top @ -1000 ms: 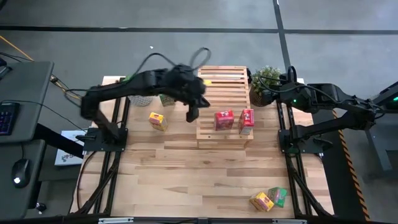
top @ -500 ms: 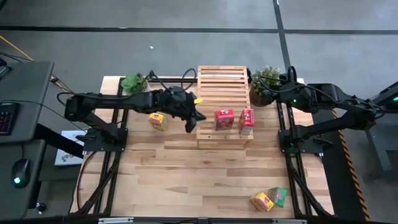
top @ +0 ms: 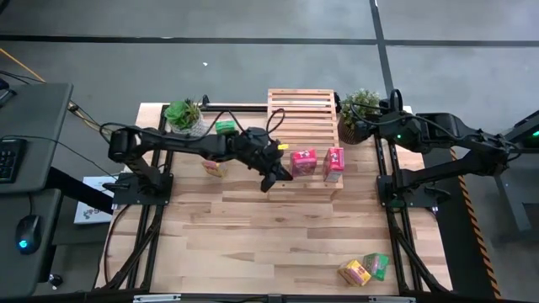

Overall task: Stack cereal on shelf
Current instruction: Put the red cereal box on the shelf aligned with the other red cereal box

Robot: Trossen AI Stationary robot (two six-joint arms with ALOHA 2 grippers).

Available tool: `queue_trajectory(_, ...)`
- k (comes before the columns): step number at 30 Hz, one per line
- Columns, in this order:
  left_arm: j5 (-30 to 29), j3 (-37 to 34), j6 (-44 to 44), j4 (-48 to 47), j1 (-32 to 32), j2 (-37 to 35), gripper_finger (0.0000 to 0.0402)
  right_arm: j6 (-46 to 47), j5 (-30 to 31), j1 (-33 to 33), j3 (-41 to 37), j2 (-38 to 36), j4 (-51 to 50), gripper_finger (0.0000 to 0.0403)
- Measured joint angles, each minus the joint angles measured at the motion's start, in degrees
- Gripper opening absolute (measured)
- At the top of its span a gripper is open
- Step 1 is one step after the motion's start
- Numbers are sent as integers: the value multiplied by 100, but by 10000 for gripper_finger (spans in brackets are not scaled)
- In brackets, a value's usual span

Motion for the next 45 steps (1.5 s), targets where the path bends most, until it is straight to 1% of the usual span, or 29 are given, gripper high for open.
queue_trajectory(6,-122,0,5,74,53,64,0,0,-6,2,0,0,0,252)
queue_trajectory(11,-458,0,-2,58,155,64,0,0,-20,1,0,0,0,252)
queue_trajectory(16,-500,0,-41,53,284,64,0,0,-20,0,0,0,2,252)
queue_trajectory(20,-790,0,-43,54,391,64,0,1,-19,0,0,0,2,252)
queue_trajectory(23,-815,0,-43,87,497,63,0,0,-19,0,0,0,2,252)
queue_trajectory(34,-819,0,-39,967,645,59,0,15,90,0,0,0,5,252)
queue_trajectory(39,-944,2,-37,883,645,59,0,18,112,1,0,0,8,252)
queue_trajectory(42,-961,4,-71,616,645,59,0,20,112,2,0,0,7,252)
queue_trajectory(45,-1028,4,-300,323,643,59,0,20,110,0,0,0,7,252)
